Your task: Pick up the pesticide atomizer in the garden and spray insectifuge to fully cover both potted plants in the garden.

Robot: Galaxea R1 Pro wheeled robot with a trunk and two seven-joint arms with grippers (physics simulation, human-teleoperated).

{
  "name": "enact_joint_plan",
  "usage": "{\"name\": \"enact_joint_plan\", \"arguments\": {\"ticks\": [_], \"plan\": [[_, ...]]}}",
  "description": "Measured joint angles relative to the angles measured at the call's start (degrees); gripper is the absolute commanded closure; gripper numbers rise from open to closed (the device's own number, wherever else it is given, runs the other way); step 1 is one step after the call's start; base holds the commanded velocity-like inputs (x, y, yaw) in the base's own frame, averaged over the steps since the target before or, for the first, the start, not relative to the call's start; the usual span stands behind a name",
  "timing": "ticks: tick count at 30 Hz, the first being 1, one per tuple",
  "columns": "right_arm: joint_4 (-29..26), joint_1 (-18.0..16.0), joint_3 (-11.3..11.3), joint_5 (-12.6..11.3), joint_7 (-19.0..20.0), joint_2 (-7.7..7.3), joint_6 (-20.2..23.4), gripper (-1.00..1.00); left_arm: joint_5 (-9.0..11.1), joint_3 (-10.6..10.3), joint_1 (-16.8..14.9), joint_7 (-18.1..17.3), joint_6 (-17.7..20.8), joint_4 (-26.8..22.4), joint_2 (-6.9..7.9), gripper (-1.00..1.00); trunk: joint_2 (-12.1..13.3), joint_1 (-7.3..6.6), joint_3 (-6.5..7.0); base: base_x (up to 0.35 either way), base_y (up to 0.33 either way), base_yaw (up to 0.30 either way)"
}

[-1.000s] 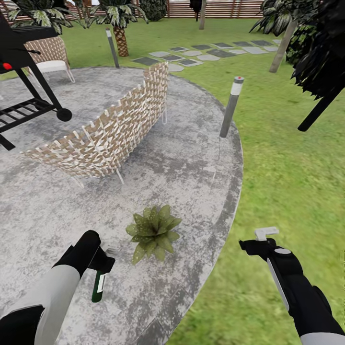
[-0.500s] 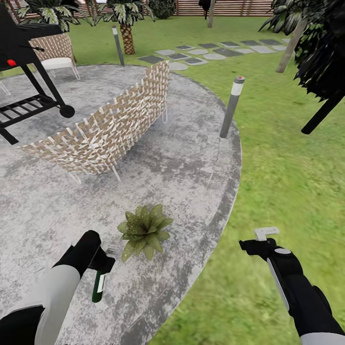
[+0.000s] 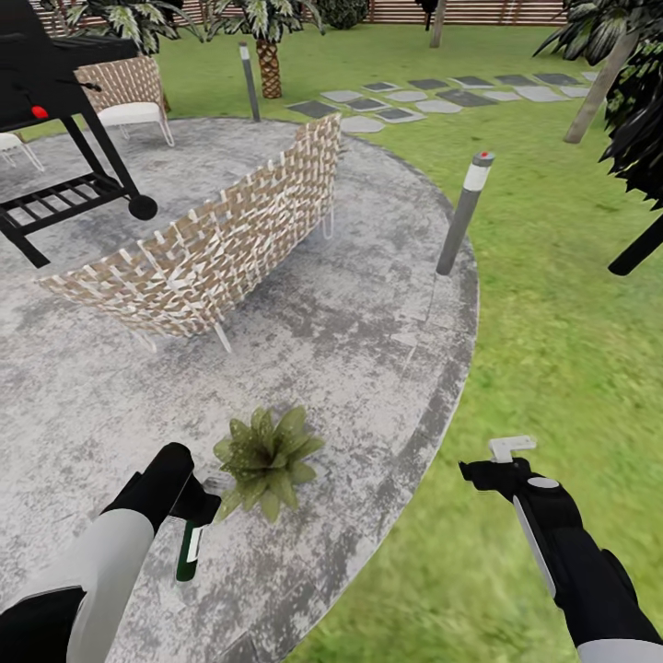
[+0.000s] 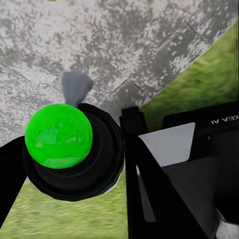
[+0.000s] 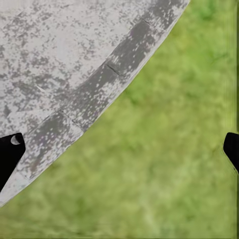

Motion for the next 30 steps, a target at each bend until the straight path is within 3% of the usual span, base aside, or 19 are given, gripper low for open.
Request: {"name": "enact_joint_plan", "arguments": {"ticks": [7, 20, 30], "plan": [[0.01, 0.00, -0.08, 0.00, -0.05, 0.00, 0.00, -1.00, 0.01, -0.03, 0.06, 0.08, 0.04, -0.09, -0.06, 1.00, 0.00, 0.03, -0.01, 0.087, -0.077, 0.001], [-0.01, 0.00, -0.09, 0.00, -0.06, 0.00, -0.01, -1.00, 0.00, -0.43, 3.71, 0.17, 0.01, 0.00, -0.21, 1.00, 0.00, 0.03, -0.01, 0.000, -0.063, 0.000], [0.02, 0.00, -0.08, 0.00, -0.03, -0.01, -0.03, -1.00, 0.16, -0.31, 3.41, 0.09, 0.08, -0.04, -0.93, 1.00, 0.00, 0.03, 0.00, 0.000, -0.017, 0.000]]}}
